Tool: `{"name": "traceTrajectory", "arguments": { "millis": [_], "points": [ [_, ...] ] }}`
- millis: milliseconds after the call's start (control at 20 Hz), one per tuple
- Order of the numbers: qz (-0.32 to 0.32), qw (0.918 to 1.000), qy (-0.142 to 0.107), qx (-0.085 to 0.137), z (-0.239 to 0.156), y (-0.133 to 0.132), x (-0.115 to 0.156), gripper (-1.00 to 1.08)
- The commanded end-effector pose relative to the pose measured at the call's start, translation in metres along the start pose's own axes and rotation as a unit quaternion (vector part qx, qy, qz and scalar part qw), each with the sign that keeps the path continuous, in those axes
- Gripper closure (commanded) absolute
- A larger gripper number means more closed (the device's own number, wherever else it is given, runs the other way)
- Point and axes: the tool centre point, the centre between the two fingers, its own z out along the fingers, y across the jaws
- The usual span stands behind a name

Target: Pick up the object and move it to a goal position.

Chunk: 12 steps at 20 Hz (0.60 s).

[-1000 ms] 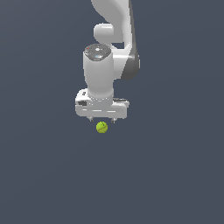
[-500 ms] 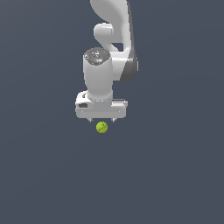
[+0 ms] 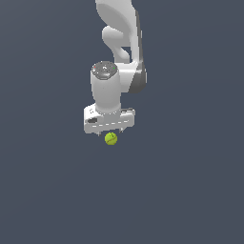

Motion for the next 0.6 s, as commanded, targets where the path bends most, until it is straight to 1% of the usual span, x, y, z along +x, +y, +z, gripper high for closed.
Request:
{"name": "traceTrajectory", "arguments": {
  "millis": [0,250,550],
  "points": [
    [-0.032,0.9995,-0.002,0.001,0.009,0.0,-0.005,-0.92],
    [-0.096,0.9954,-0.007,0.005,0.026,0.0,-0.017,-0.92],
    [-0.162,0.9867,-0.011,0.01,0.043,0.0,-0.029,-0.92]
  ]
}}
